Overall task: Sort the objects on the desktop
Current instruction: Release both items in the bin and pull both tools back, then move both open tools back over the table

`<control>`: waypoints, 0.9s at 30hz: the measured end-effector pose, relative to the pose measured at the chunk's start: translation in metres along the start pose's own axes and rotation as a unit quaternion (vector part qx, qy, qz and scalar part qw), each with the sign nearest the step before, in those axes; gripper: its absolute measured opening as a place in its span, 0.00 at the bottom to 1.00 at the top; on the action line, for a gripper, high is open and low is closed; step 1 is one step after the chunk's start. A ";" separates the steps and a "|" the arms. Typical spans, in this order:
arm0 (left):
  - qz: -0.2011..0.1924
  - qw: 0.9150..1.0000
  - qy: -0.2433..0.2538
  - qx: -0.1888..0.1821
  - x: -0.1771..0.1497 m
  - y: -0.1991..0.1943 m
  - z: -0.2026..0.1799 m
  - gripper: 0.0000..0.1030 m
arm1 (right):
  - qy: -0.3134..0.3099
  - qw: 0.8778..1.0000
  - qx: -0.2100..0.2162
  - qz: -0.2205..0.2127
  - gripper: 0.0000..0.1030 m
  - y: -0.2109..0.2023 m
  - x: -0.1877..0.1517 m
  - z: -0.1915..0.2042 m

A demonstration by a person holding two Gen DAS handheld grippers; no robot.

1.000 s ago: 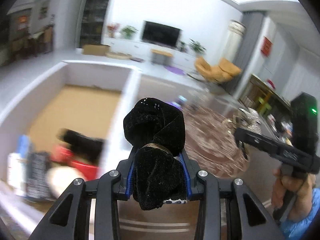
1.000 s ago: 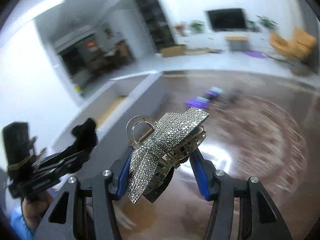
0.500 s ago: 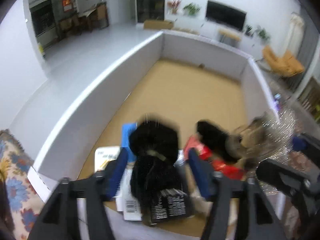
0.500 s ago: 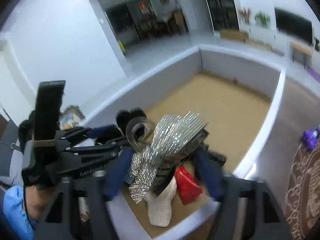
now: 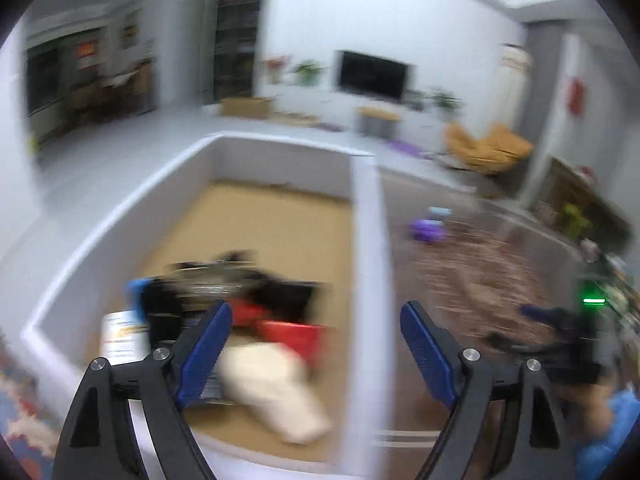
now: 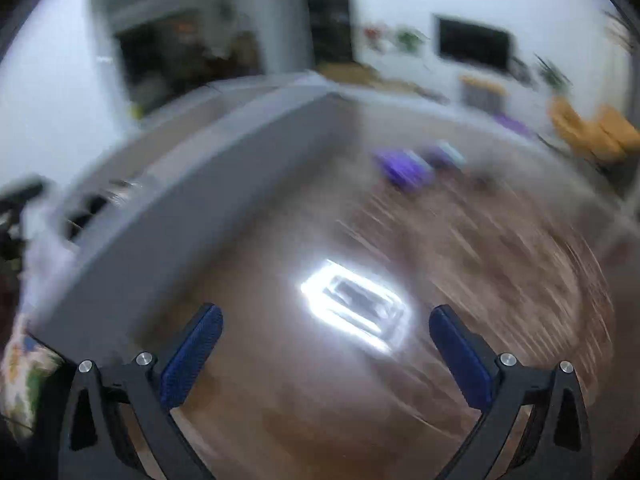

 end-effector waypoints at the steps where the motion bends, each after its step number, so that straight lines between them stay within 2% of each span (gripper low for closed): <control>1: -0.001 1.000 0.015 -0.023 -0.001 -0.002 -0.022 0.86 | 0.013 1.000 -0.025 0.007 1.00 -0.001 -0.014 -0.026; 2: 0.000 0.998 0.039 -0.054 -0.006 -0.003 -0.054 0.91 | 0.023 0.998 -0.051 0.010 1.00 -0.004 -0.027 -0.050; 3: 0.002 0.996 0.054 -0.069 -0.012 -0.003 -0.072 0.99 | 0.030 0.997 -0.070 0.011 1.00 -0.007 -0.033 -0.068; 5: 0.013 0.991 0.092 -0.092 -0.027 0.004 -0.111 1.00 | 0.042 0.994 -0.104 0.015 1.00 -0.014 -0.046 -0.099; 7: 0.045 0.985 0.135 -0.099 -0.050 0.029 -0.146 1.00 | 0.054 0.990 -0.127 0.020 1.00 -0.018 -0.055 -0.120; 10: 0.092 0.977 0.167 -0.091 -0.076 0.067 -0.170 1.00 | 0.067 0.988 -0.134 0.034 1.00 -0.017 -0.067 -0.137; 12: 0.128 0.974 0.171 -0.081 -0.090 0.094 -0.174 1.00 | 0.078 0.988 -0.127 0.037 1.00 -0.017 -0.072 -0.137; 15: 0.151 0.973 0.159 -0.067 -0.095 0.118 -0.172 1.00 | 0.081 0.988 -0.127 0.038 1.00 -0.019 -0.079 -0.132; 22: 0.145 0.983 0.113 -0.026 -0.072 0.164 -0.160 1.00 | 0.087 0.987 -0.132 0.038 1.00 -0.014 -0.077 -0.128; 27: 0.150 0.984 0.099 0.001 -0.077 0.180 -0.141 1.00 | 0.087 0.987 -0.132 0.038 1.00 -0.013 -0.077 -0.128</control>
Point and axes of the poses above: each gripper's, at about its wrist camera, not at the fingertips, and y roughly the way its jaws point, z to its left, x to its top, the point moved 7 cm from there along y, roughly the way its jaws point, and after that the axes turned 4 degrees about -z, right-handed, at the moved point
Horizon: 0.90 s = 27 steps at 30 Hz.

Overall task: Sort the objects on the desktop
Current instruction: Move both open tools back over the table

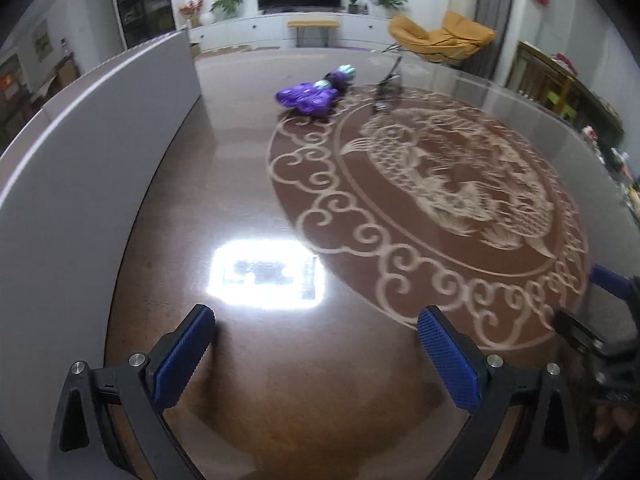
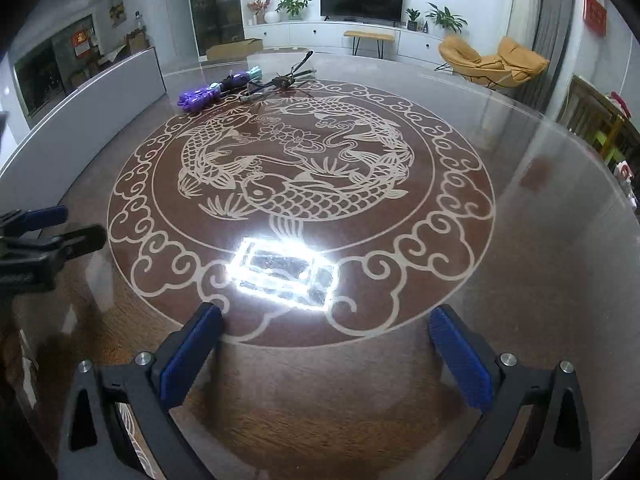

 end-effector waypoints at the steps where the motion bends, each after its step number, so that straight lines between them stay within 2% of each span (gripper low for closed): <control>1: -0.010 1.000 0.001 0.004 -0.001 -0.001 0.005 1.00 | 0.000 1.000 0.000 0.000 1.00 0.000 0.000 0.000; 9: -0.027 0.999 -0.027 0.007 -0.010 -0.011 0.020 1.00 | 0.000 1.000 0.000 0.000 1.00 0.000 0.000 0.000; 12: -0.022 0.999 -0.018 0.019 -0.010 -0.009 0.018 1.00 | 0.000 1.000 0.000 0.000 1.00 0.000 0.000 0.000; 17: -0.023 0.999 -0.020 0.016 -0.008 -0.008 0.019 1.00 | -0.001 1.000 0.003 0.005 1.00 0.005 0.006 0.002; 20: -0.023 0.999 -0.020 0.017 -0.008 -0.008 0.019 1.00 | -0.005 0.999 0.014 0.030 1.00 0.026 0.030 0.009; 22: -0.023 0.999 -0.021 0.018 -0.007 -0.008 0.019 1.00 | 0.015 0.998 0.046 0.034 1.00 0.041 0.056 0.013; 24: -0.023 0.999 -0.020 0.017 -0.007 -0.008 0.019 1.00 | 0.044 0.998 0.047 0.020 0.99 0.058 0.092 0.014; 27: -0.023 0.999 -0.020 0.017 -0.006 -0.006 0.019 1.00 | 0.071 0.996 0.048 -0.011 0.90 0.081 0.147 0.024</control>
Point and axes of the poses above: each gripper's, at about its wrist camera, not at the fingertips, and y roughly the way its jaws point, z to its left, x to its top, the point moved 7 cm from there along y, roughly the way its jaws point, and after that the axes turned 4 degrees about -z, right-handed, at the moved point
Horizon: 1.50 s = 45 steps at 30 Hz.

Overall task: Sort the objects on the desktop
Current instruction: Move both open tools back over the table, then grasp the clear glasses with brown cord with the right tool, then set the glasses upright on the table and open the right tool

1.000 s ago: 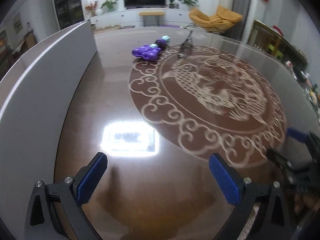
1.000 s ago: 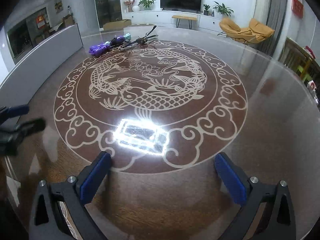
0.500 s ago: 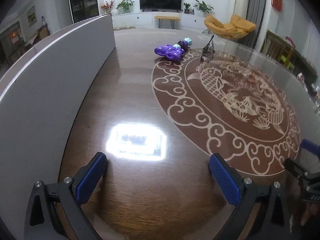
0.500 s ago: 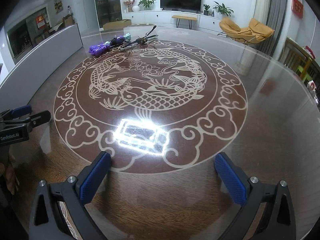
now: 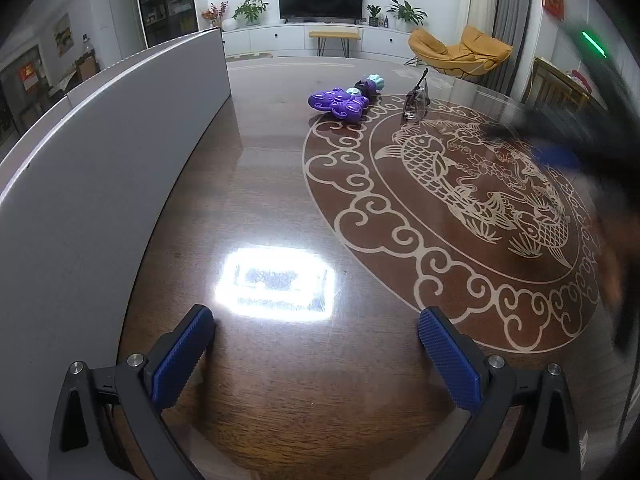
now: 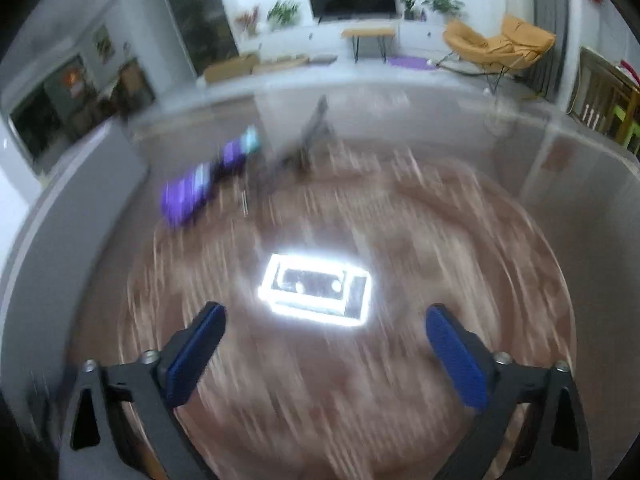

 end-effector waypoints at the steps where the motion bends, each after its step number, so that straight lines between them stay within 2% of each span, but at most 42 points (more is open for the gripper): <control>1: 0.000 1.000 0.000 0.000 0.001 0.002 0.000 1.00 | -0.005 1.000 -0.005 -0.004 0.86 0.010 0.015 0.008; 5: 0.000 1.000 0.001 -0.001 0.001 0.003 -0.001 1.00 | -0.025 0.999 -0.028 0.001 0.76 0.054 0.055 0.038; 6: 0.000 1.000 0.001 -0.002 0.001 0.003 -0.001 1.00 | -0.023 0.999 -0.029 0.005 0.69 0.062 0.058 0.042; 10: 0.000 1.000 0.001 -0.002 0.002 0.003 -0.001 1.00 | -0.029 0.998 -0.045 0.031 0.52 0.089 0.057 0.045; 11: 0.000 1.000 0.001 -0.002 0.002 0.003 -0.002 1.00 | -0.034 0.998 -0.047 0.024 0.49 0.089 0.057 0.043; 12: 0.000 1.000 0.000 -0.002 0.003 0.002 -0.002 1.00 | -0.039 0.998 -0.048 0.020 0.33 0.087 0.055 0.041; 14: 0.001 1.000 0.000 -0.003 0.003 0.003 -0.002 1.00 | -0.053 0.997 -0.051 0.017 0.26 0.085 0.048 0.038; 19: 0.001 1.000 0.000 -0.002 0.003 0.003 -0.002 1.00 | -0.070 0.997 -0.040 0.010 0.25 0.054 0.015 0.012; 21: 0.001 1.000 0.000 -0.002 0.003 0.003 -0.002 1.00 | -0.078 0.996 -0.031 0.008 0.25 0.034 -0.008 -0.003; 25: 0.001 1.000 0.001 -0.003 0.003 0.003 -0.002 1.00 | -0.120 0.992 -0.044 0.003 0.25 -0.020 -0.059 -0.036; 29: 0.001 1.000 0.001 -0.003 0.003 0.003 -0.002 1.00 | -0.127 0.990 -0.058 -0.010 0.25 -0.074 -0.112 -0.074; 32: 0.001 1.000 0.001 -0.003 0.003 0.003 -0.002 1.00 | -0.124 0.990 -0.064 -0.024 0.29 -0.101 -0.136 -0.094; 33: 0.001 1.000 0.001 -0.003 0.003 0.003 -0.002 1.00 | -0.117 0.990 -0.068 -0.024 0.41 -0.106 -0.139 -0.099; 34: 0.001 1.000 0.001 -0.003 0.003 0.003 -0.002 1.00 | -0.111 0.991 -0.069 -0.023 0.60 -0.110 -0.143 -0.103; 36: 0.001 1.000 0.001 -0.003 0.003 0.003 -0.002 1.00 | -0.097 0.993 -0.063 -0.013 0.80 -0.111 -0.144 -0.104; 41: 0.001 1.000 0.001 -0.004 0.003 0.003 -0.002 1.00 | -0.090 0.994 -0.059 -0.007 0.83 -0.107 -0.141 -0.107; 43: 0.001 1.000 0.002 -0.004 0.003 0.003 -0.003 1.00 | -0.078 0.996 -0.047 0.000 0.89 -0.104 -0.141 -0.109; 45: 0.001 1.000 0.004 -0.004 0.003 0.003 -0.004 1.00 | -0.073 0.997 -0.041 0.002 0.90 -0.104 -0.141 -0.110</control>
Point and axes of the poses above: each gripper's, at about its wrist camera, not at the fingertips, and y roughly the way its jaws point, z to its left, x to its top, the point moved 7 cm from there along y, roughly the way its jaws point, and after that the axes turned 4 degrees about -z, right-handed, at the moved point
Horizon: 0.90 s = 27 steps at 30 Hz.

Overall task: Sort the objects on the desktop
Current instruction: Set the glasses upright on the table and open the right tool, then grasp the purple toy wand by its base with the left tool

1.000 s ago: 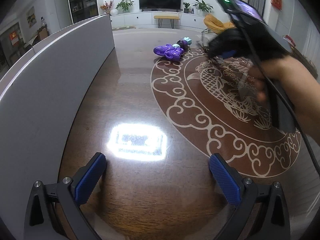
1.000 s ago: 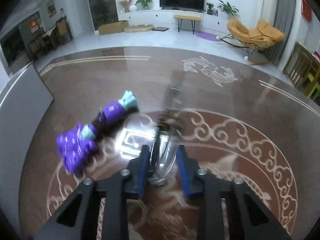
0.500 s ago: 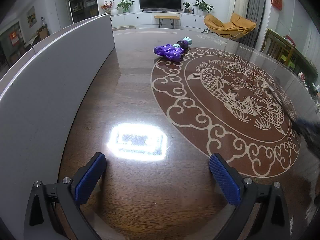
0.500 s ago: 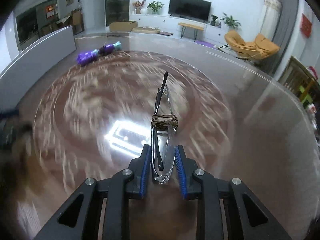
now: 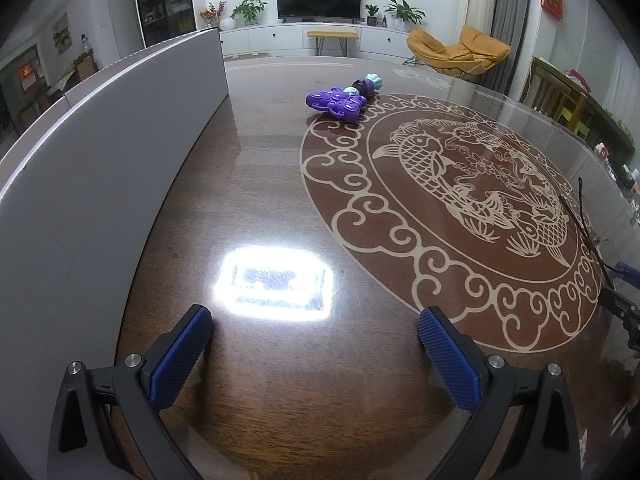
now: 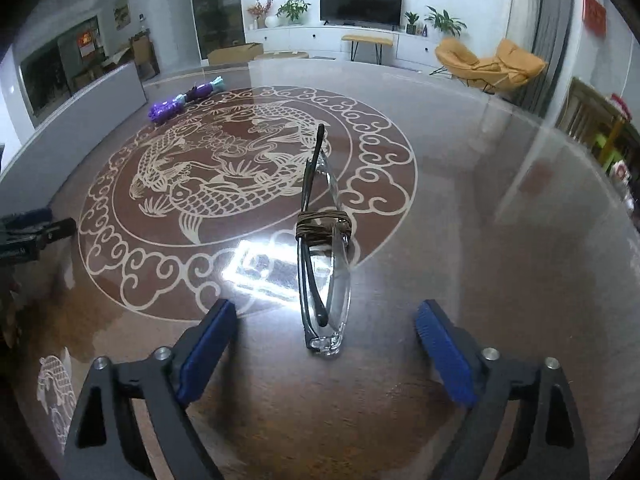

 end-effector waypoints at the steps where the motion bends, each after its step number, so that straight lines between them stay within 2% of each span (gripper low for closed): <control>1: 0.001 1.000 0.002 -0.002 0.001 0.001 -0.001 1.00 | -0.003 1.000 -0.002 0.001 0.92 0.000 -0.001 0.001; 5: 0.019 0.998 0.051 -0.038 0.017 0.015 -0.008 1.00 | -0.010 1.000 0.002 0.003 0.93 -0.001 -0.002 0.003; 9: 0.041 0.996 0.068 -0.049 0.048 0.042 -0.008 1.00 | -0.010 1.000 0.002 0.002 0.93 -0.001 -0.002 0.004; 14: 0.042 0.995 0.074 -0.054 0.099 0.083 -0.014 1.00 | -0.010 1.000 0.001 0.002 0.93 -0.001 -0.002 0.004; 20: 0.029 0.997 0.056 -0.041 0.156 0.130 -0.026 1.00 | -0.010 1.000 0.002 0.002 0.93 -0.001 -0.002 0.004; 23: 0.032 0.997 0.053 -0.039 0.173 0.144 -0.038 1.00 | -0.010 1.000 0.001 0.002 0.93 -0.001 -0.002 0.005; 25: 0.031 0.995 0.073 -0.053 0.178 0.147 -0.049 1.00 | -0.010 1.000 -0.001 0.003 0.93 -0.001 -0.002 0.004; 26: 0.023 0.995 0.080 -0.057 0.178 0.145 -0.051 0.93 | -0.011 1.000 -0.002 0.003 0.93 -0.001 -0.002 0.004; 27: 0.011 0.995 0.082 -0.060 0.179 0.142 -0.052 0.69 | -0.011 1.000 -0.003 0.003 0.93 -0.001 -0.002 0.005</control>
Point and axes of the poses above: each gripper's, at about its wrist camera, not at the fingertips, and y roughly the way its jaws point, z to its left, x to its top, the point moved 7 cm from there along y, roughly the way its jaws point, and after that the axes turned 4 degrees about -z, right-handed, at the moved point
